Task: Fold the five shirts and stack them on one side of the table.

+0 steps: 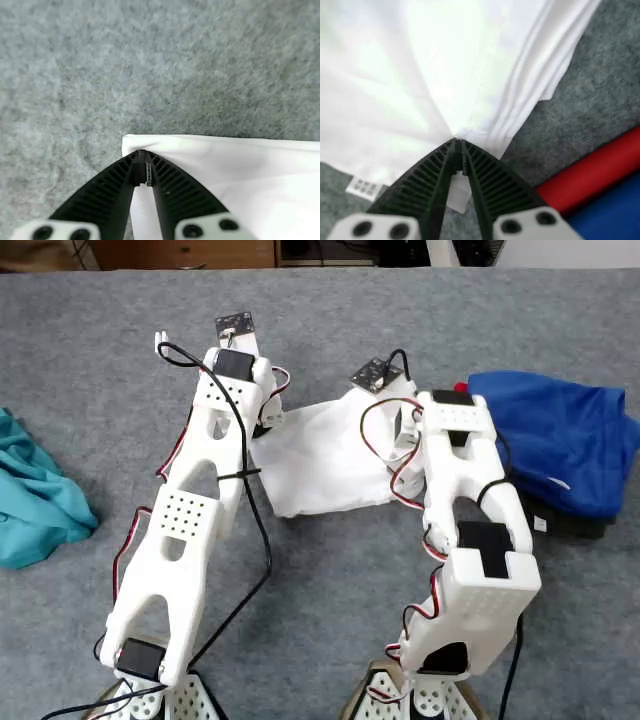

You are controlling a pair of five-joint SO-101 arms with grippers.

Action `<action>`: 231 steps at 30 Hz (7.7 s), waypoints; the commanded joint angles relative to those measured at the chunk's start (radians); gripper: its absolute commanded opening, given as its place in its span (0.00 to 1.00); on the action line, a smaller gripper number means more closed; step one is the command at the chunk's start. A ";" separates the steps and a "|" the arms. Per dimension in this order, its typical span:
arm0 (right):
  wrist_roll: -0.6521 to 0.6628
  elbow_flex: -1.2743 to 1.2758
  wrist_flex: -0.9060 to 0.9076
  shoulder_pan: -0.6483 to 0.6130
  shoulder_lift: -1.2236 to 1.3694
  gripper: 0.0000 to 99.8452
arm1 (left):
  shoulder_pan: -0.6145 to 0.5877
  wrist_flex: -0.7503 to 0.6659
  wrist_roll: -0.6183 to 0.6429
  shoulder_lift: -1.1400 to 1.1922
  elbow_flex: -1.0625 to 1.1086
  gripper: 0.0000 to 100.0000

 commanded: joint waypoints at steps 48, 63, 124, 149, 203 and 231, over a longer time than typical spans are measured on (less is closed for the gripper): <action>-0.259 -1.560 0.689 -0.105 0.378 0.01 | -0.081 0.026 0.061 0.058 -0.133 0.02; -0.252 -0.012 0.483 -0.119 -0.648 0.01 | -0.084 0.028 0.061 0.036 -0.132 0.02; -0.991 0.010 -0.143 -0.203 0.048 0.00 | -0.103 0.037 0.032 0.025 -0.132 0.02; -0.991 0.025 -0.164 -0.170 0.059 0.00 | -0.089 0.078 0.035 -0.504 0.528 0.25; -0.825 0.033 -0.163 0.242 -0.657 0.00 | 0.285 -0.499 0.361 -0.383 0.048 0.02; -0.674 0.234 -0.353 0.587 -0.657 0.01 | 0.480 -1.019 0.275 -0.200 0.181 0.02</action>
